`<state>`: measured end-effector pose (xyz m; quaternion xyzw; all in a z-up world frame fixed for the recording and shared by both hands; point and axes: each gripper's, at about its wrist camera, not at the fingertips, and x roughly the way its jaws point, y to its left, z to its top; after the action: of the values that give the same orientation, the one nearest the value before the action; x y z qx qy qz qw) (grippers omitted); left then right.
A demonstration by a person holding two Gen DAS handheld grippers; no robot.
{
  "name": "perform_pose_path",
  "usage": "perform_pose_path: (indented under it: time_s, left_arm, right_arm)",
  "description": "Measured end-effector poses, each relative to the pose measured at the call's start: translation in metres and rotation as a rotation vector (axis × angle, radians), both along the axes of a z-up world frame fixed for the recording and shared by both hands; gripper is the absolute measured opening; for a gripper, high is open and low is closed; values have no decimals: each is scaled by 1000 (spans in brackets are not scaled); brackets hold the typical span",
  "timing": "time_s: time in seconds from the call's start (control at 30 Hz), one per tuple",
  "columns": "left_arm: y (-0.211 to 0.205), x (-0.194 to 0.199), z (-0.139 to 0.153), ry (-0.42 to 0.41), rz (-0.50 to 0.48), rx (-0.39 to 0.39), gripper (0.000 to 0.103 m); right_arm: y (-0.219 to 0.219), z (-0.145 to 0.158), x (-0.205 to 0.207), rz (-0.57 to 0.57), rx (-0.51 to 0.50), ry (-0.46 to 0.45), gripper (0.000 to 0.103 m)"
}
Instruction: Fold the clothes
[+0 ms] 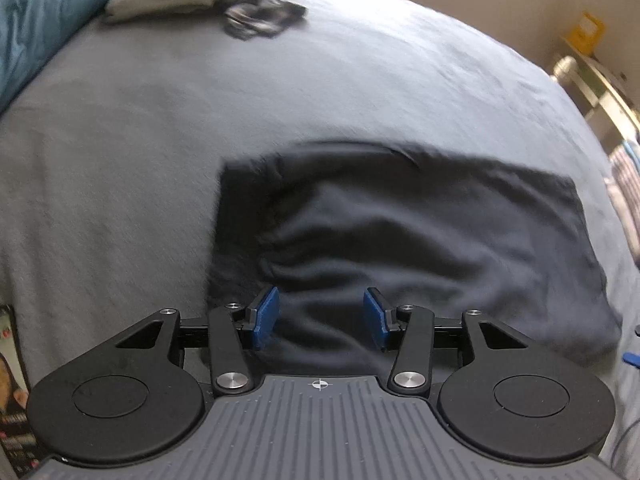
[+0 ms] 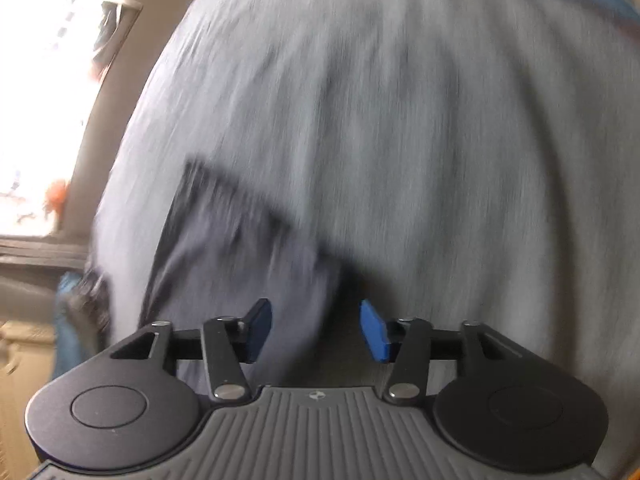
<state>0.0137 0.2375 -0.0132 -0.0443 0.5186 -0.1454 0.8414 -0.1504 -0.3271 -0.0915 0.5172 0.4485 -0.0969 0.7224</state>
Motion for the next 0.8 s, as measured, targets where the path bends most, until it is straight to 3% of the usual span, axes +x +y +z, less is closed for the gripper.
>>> perform_pose_path:
  time_s: [0.17,0.3,0.4,0.53,0.63,0.7,0.8]
  left_arm:
    - [-27,-22,-9,-13,-82,31,46]
    - [-49,-33,-13,-47,-175,82,46]
    - [-75,-43,-15,-98,-317,132,46]
    - [-112,-61,-15,-157,-527,144,46]
    - [-135,-68,-12,-157,-600,107,46]
    - [-148,-69,-8,-160,-622,89,46]
    - [-163,-69,-4,-160,-658,71,46]
  right_arm:
    - [37,-34,-19,5,143,-28,59]
    - [52,-57,-16,-85,244,-106,62]
    - [56,-65,-14,-142,304,-139,62]
    - [58,-71,-16,-167,344,-141,61]
    - [56,-74,-18,-180,360,-130,50]
    - [56,-77,-17,-181,358,-116,29]
    - [58,-80,-5,-180,380,-103,7]
